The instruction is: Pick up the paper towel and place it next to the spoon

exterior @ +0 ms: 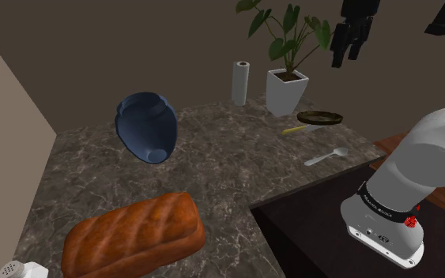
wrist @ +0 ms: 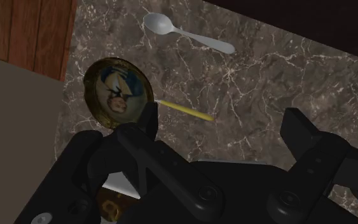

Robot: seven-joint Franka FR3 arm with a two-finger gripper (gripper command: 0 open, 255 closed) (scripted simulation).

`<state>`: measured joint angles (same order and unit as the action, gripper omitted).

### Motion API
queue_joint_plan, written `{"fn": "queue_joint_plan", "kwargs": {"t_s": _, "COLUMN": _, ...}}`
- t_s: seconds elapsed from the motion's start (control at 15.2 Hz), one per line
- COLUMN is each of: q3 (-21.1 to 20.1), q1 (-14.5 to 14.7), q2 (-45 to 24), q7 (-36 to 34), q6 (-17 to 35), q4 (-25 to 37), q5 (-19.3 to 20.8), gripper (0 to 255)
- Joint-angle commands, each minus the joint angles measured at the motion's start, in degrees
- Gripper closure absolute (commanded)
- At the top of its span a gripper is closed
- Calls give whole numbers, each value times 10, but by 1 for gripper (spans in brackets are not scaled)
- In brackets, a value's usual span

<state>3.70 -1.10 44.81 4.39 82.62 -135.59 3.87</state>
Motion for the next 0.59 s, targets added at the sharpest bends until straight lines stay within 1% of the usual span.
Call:
{"fn": "queue_joint_plan", "kwargs": {"t_s": 0.0, "q3": 0, "q1": 0, "q2": 0, "q7": 0, "q6": 0, "q4": 0, "q5": 0, "gripper": 0}}
{"fn": "queue_joint_plan", "kwargs": {"t_s": 0.53, "q3": 8, "q1": 6, "q2": -169, "q7": 4, "q6": 109, "q4": 68, "q5": 3, "gripper": 0}}
